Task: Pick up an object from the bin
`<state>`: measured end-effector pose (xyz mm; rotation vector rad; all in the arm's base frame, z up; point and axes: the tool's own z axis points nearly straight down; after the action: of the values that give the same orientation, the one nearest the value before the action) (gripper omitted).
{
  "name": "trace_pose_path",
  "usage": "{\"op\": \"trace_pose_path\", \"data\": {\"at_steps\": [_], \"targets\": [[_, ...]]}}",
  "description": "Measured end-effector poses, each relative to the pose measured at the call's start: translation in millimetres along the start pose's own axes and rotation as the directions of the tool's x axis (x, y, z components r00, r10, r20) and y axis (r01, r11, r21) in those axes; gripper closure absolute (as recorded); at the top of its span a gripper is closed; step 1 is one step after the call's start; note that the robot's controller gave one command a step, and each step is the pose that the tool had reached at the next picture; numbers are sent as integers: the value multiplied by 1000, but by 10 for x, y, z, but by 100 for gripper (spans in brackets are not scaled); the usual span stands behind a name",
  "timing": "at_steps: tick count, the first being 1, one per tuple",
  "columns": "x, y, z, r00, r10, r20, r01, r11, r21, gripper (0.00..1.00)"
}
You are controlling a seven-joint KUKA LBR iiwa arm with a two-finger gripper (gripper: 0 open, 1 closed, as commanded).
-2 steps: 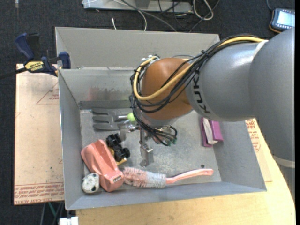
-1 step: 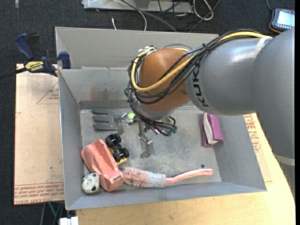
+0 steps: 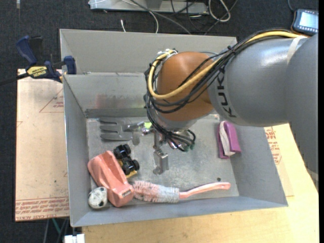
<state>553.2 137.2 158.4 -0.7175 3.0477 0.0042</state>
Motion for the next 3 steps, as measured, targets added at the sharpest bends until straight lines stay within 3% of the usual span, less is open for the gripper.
{"op": "trace_pose_path", "data": {"at_steps": [1,2,3], "targets": [[-95,155,517,974,-228,2,228,974,1,0],[38,503,528,995,95,8,-95,995,6,0],[-126,202,562,952,-306,15,306,952,5,100]]}}
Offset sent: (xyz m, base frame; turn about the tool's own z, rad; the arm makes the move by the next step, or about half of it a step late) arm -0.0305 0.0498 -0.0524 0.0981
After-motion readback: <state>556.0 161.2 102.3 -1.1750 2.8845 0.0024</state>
